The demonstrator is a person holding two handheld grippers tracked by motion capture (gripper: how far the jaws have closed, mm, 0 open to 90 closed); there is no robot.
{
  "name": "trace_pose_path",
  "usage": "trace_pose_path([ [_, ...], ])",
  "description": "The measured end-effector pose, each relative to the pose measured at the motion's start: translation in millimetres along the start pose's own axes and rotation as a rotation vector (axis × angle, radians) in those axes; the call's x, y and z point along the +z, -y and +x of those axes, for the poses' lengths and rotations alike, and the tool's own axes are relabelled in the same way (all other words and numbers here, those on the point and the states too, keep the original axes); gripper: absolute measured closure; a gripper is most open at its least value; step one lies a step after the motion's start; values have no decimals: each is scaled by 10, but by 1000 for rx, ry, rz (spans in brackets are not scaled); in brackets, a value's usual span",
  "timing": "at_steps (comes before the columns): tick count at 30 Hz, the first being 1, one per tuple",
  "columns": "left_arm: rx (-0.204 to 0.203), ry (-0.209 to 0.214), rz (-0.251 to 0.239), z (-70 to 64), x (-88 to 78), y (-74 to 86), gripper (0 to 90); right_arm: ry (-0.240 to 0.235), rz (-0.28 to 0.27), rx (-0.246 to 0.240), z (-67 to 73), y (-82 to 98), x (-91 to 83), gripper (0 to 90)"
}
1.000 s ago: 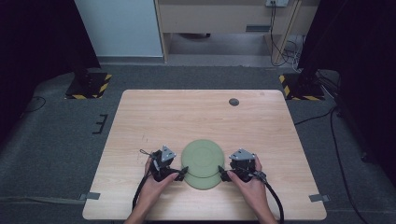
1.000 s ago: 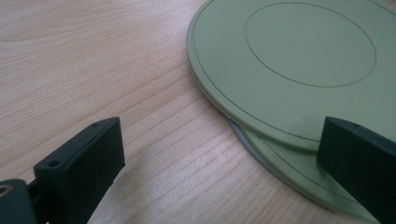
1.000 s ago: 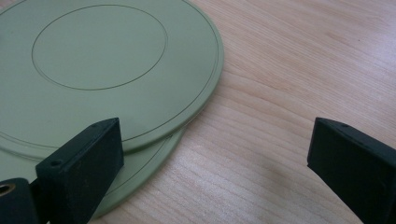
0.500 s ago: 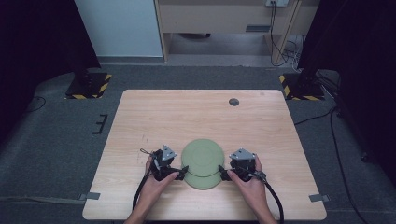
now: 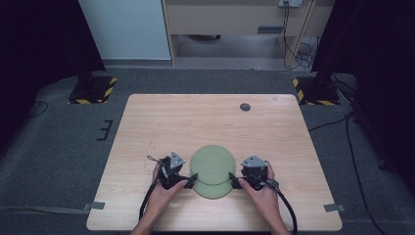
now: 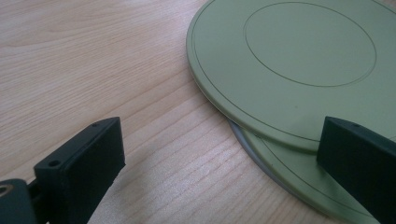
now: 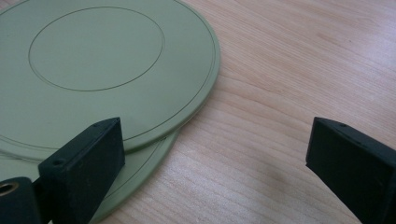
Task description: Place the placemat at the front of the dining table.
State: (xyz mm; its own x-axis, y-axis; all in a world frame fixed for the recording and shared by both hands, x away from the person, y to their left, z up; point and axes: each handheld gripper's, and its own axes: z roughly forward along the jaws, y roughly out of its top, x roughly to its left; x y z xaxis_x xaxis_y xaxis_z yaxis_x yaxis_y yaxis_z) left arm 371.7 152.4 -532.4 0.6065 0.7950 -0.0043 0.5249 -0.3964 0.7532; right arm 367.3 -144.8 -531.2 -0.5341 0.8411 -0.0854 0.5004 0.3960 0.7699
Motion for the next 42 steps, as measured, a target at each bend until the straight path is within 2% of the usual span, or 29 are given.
trace_pose_path([
  [10, 4, -1, -1, -16, -7, 6, 12, -19, 1, -18, 66, -5, -25, 52],
  [20, -2, -9, -2, -13, 8, -3, 3, -8, -5, -11, 49, -9, 1, 30],
  [28, -2, -8, -4, -13, 5, -3, 8, -17, 1, -11, 45, -25, -18, 60],
  [29, -2, -6, -4, -11, 4, -3, 10, -33, 10, -14, 32, -49, -36, 60],
  [35, 1, -6, -9, -22, -12, -6, 21, -60, 22, -14, -44, -75, -103, 67],
  [37, 4, -5, -5, -24, -14, -3, 21, -80, 48, -3, -95, -69, -125, 69],
  [40, 7, -3, -3, -28, -14, 1, 21, -87, 66, -16, -123, -80, -142, 69],
  [42, 11, -1, -2, -35, -14, 2, 21, -119, 77, -17, -174, -122, -173, 72],
])
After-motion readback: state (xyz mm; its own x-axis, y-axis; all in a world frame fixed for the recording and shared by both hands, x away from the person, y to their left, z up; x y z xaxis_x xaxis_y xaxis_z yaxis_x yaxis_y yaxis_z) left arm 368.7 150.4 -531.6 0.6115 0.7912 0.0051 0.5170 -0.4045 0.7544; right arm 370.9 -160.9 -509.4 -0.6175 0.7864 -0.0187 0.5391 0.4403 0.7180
